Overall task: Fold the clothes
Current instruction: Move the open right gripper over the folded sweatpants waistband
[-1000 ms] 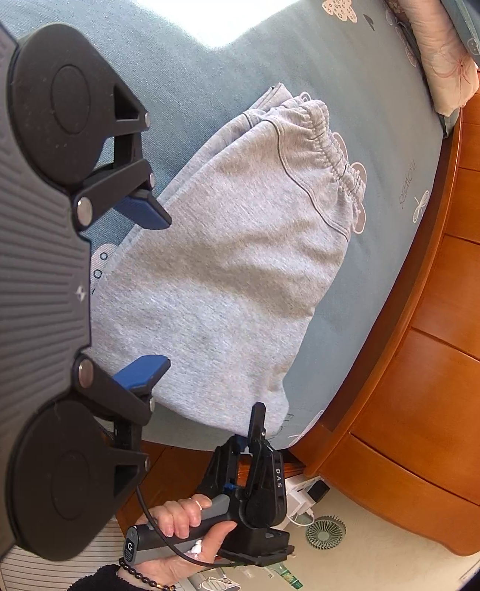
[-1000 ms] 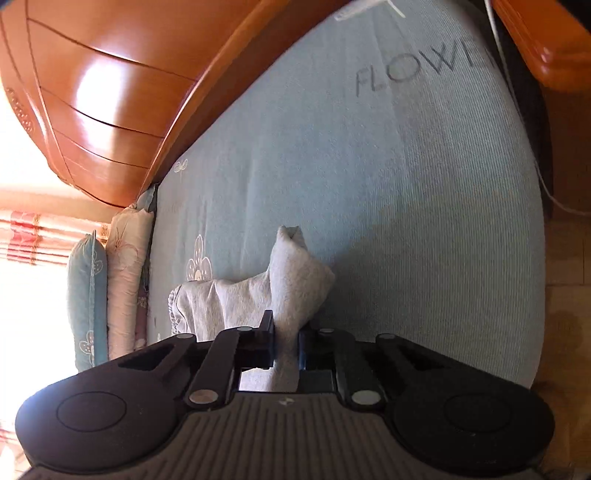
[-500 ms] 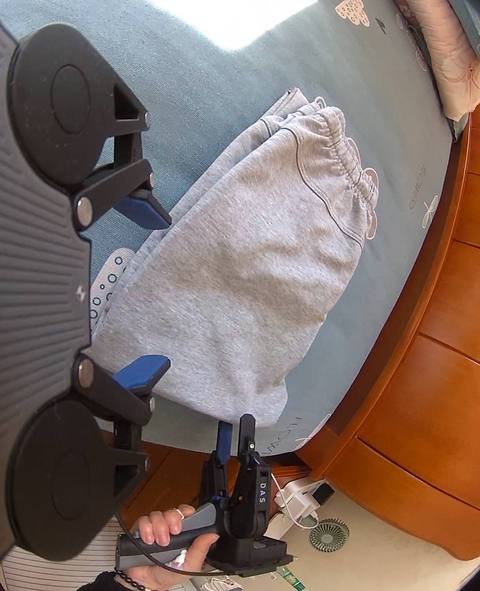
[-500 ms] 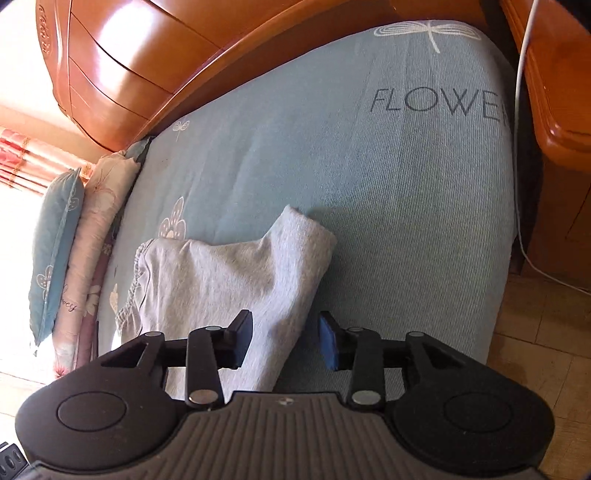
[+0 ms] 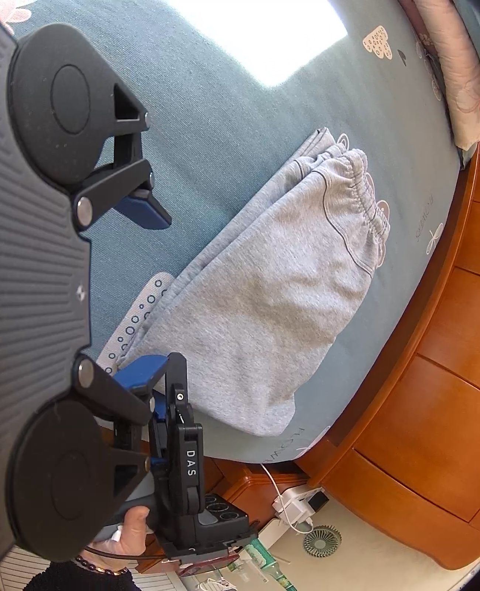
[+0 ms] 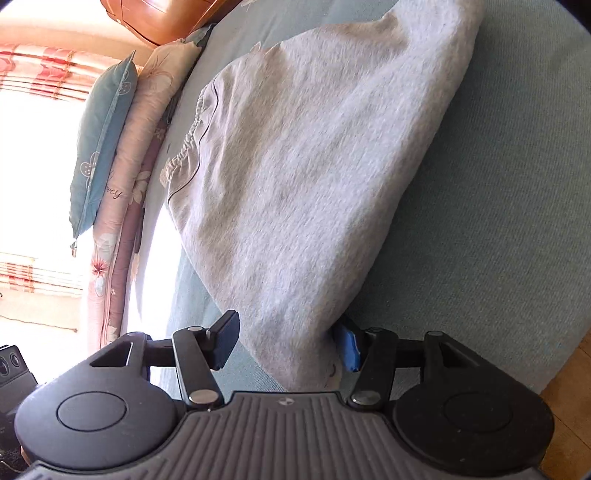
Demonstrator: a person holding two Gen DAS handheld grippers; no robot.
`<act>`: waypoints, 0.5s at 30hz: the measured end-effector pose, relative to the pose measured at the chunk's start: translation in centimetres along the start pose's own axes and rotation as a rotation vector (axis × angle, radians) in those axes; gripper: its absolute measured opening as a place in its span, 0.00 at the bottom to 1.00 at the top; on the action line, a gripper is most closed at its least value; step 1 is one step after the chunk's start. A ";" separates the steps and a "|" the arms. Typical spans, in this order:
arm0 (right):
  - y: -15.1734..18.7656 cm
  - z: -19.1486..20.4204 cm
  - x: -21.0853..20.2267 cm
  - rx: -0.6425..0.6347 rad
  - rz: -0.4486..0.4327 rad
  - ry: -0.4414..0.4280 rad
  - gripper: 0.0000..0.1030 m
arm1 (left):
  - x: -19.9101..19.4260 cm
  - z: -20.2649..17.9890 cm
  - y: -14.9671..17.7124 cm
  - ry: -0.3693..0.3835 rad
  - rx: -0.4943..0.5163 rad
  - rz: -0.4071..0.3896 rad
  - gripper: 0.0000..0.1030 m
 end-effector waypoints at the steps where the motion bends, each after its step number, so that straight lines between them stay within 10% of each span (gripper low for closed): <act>1: 0.0 0.2 0.4 0.002 0.004 0.014 0.48 | -0.2 0.3 0.4 -0.001 -0.012 0.000 0.73; 5: -0.2 0.8 0.2 0.049 0.027 0.031 0.22 | -1.0 0.8 1.3 -0.007 -0.026 -0.002 0.73; 15: 1.6 2.2 -0.3 -0.004 0.107 0.200 0.34 | -1.2 0.9 1.2 -0.061 0.055 -0.003 0.73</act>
Point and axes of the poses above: each gripper's, at about its wrist camera, not at the fingertips, and x roughly the way its jaws point, z to its left, y to its underside, the point moved 1 cm from there along x, roughly the way its jaws point, and after that the axes turned 12 degrees about z, right-handed, at the moved point
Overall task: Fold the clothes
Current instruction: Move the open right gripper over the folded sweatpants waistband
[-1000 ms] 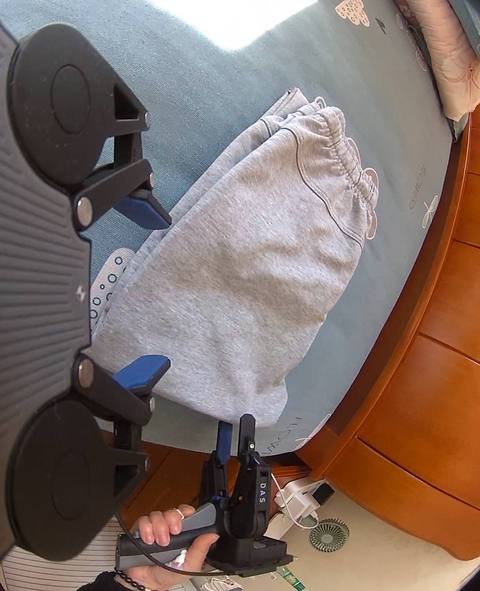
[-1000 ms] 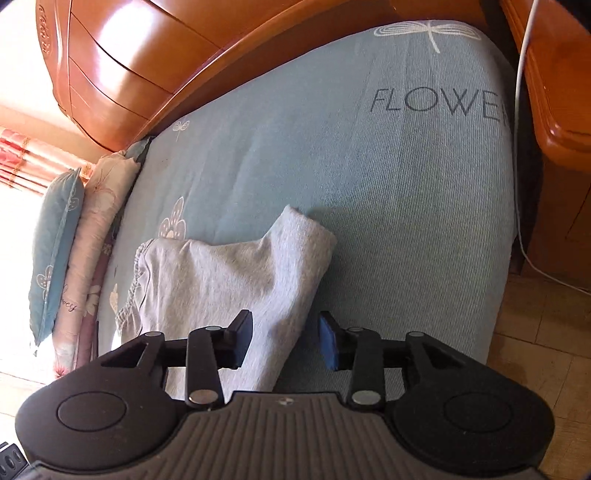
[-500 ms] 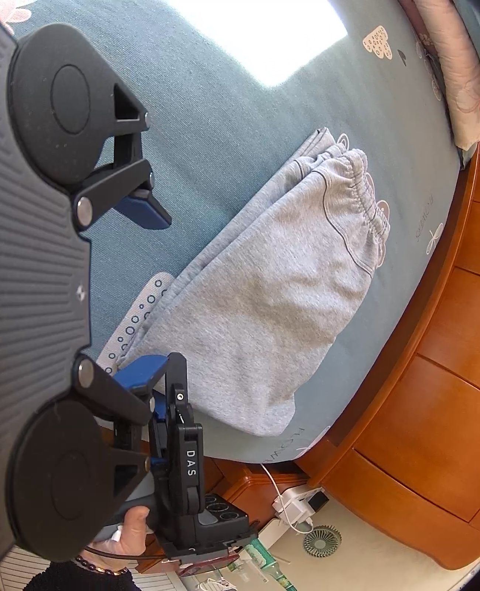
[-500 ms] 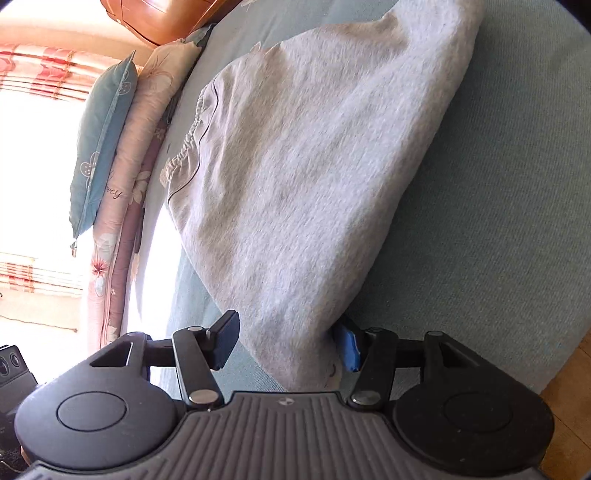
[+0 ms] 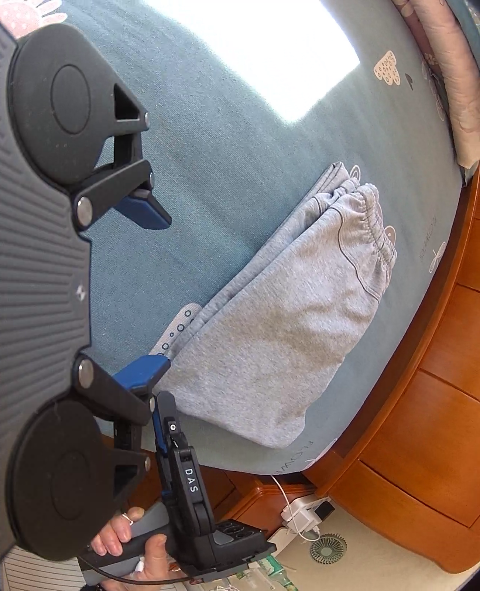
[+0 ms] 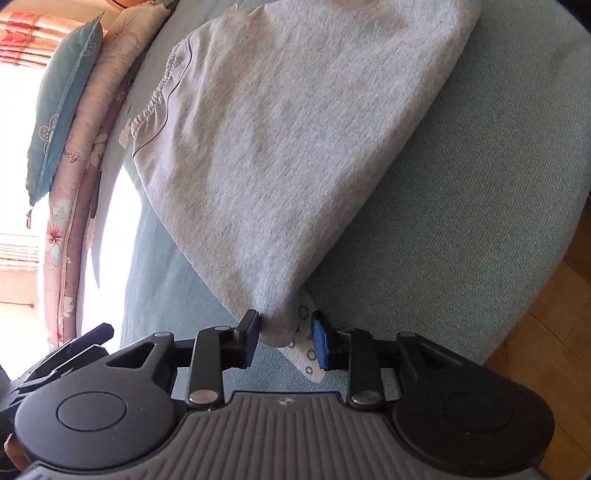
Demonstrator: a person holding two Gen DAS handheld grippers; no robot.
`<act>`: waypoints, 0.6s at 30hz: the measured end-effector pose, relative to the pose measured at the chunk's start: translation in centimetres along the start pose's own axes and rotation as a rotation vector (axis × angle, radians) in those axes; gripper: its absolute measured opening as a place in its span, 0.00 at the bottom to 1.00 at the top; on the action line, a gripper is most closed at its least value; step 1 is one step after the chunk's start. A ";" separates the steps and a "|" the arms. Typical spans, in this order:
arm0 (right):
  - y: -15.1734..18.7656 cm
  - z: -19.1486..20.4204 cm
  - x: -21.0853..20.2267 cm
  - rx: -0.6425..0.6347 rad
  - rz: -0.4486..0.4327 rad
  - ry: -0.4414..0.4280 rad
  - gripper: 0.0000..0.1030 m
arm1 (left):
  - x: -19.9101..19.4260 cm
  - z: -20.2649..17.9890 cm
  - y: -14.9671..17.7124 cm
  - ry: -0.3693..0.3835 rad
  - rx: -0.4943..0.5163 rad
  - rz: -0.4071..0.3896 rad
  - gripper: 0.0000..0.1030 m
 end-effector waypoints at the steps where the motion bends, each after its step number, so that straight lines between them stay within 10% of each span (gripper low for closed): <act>1: 0.3 0.3 -0.6 -0.027 -0.013 0.038 0.34 | 0.2 -0.3 -0.5 -0.015 0.034 -0.007 0.73; 11: -5.3 0.6 -8.6 -0.335 -0.335 0.447 0.37 | 5.3 -4.5 -8.8 -0.085 0.245 -0.085 0.73; 18: -11.2 -3.1 -8.9 -0.369 -0.291 0.502 0.41 | 9.7 -5.1 -10.4 -0.173 0.223 0.004 0.73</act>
Point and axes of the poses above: each gripper's, at about its wrist camera, not at the fingertips, and x roughly the way its jaws point, z to its left, y to its underside, the point moved 1 cm from there along x, roughly the way its jaws point, and after that the axes turned 12 degrees about z, right-handed, at the moved point
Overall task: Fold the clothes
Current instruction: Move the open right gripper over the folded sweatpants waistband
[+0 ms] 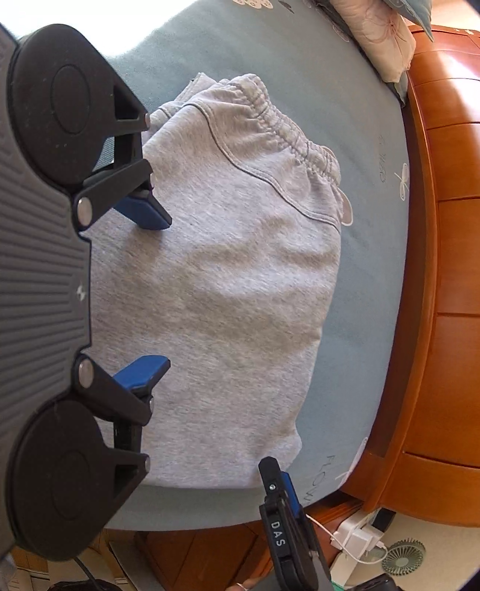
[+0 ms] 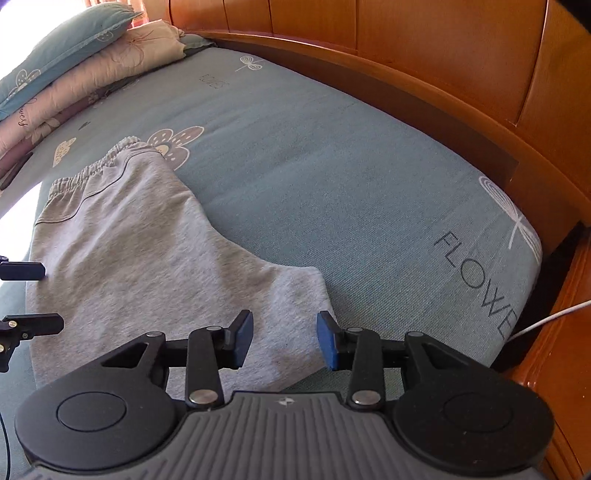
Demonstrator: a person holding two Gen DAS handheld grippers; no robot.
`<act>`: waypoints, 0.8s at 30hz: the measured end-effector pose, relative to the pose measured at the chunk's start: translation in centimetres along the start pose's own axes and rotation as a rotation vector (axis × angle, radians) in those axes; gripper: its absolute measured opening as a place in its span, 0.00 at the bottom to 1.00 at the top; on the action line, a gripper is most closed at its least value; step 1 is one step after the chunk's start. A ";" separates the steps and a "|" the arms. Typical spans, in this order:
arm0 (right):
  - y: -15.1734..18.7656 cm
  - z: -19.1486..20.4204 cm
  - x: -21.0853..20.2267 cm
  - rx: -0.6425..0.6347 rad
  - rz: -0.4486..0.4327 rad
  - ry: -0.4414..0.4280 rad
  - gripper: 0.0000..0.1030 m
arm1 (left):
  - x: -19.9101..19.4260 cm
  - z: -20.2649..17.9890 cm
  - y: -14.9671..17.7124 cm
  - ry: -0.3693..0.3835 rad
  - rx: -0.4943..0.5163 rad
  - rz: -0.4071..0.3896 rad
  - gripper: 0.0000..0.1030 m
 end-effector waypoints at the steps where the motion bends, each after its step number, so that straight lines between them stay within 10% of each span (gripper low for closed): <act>1: -0.2 -0.4 0.1 -0.008 0.010 -0.001 0.41 | -0.1 0.0 0.1 -0.004 -0.003 0.005 0.73; 16: -7.9 6.0 2.7 -0.210 0.001 -0.229 0.41 | 1.1 2.6 -0.8 -0.037 -0.132 0.043 0.74; 24: -10.4 7.9 1.9 -0.264 -0.028 -0.244 0.41 | -1.7 4.7 -1.4 -0.003 -0.138 -0.079 0.74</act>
Point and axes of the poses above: each gripper's, at about its wrist camera, not at the fingertips, and x roughly the way its jaws point, z to its left, y to its underside, the point moved 1 cm from there along x, roughly the way its jaws point, and after that the axes turned 12 degrees about z, right-handed, at the moved point
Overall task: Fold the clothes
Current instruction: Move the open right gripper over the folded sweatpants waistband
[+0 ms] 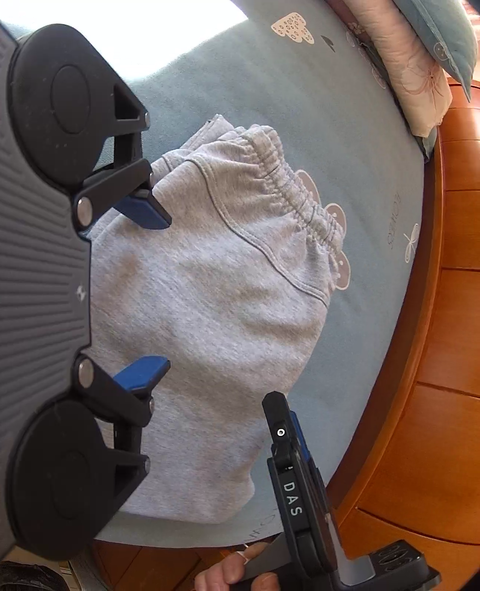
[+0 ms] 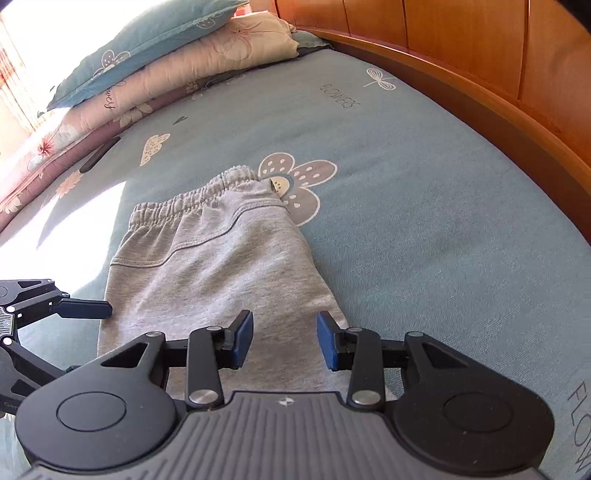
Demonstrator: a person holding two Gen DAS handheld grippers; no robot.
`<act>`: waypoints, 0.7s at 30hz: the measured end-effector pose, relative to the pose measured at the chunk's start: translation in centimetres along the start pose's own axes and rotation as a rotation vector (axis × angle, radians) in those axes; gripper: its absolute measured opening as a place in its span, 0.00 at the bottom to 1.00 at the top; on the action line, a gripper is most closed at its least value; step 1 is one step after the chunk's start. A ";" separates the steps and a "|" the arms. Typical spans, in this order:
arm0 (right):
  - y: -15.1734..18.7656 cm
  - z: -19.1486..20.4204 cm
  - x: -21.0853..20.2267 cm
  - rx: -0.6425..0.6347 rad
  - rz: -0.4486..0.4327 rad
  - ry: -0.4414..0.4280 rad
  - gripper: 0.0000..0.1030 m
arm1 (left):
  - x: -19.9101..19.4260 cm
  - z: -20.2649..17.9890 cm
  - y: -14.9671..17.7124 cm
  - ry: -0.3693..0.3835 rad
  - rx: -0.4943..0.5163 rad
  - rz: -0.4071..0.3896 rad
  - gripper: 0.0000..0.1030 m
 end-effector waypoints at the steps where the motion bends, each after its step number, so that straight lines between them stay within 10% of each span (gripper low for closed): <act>1: -0.6 0.2 -0.2 -0.010 -0.010 -0.001 0.41 | 0.1 0.3 -0.5 -0.007 0.013 -0.014 0.74; 14: -6.8 2.3 6.7 -0.112 0.067 0.048 0.35 | 4.1 4.9 -1.9 -0.043 -0.060 0.052 0.74; 21: -8.0 3.0 4.9 -0.105 0.024 0.061 0.35 | 1.2 5.6 -2.6 0.029 -0.106 -0.082 0.74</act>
Point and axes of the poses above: each gripper's, at about its wrist camera, not at the fingertips, and x roughly the way its jaws point, z to its left, y to its underside, the point moved 1 cm from there along x, roughly the way its jaws point, and after that the axes turned 12 degrees about z, right-handed, at the moved point
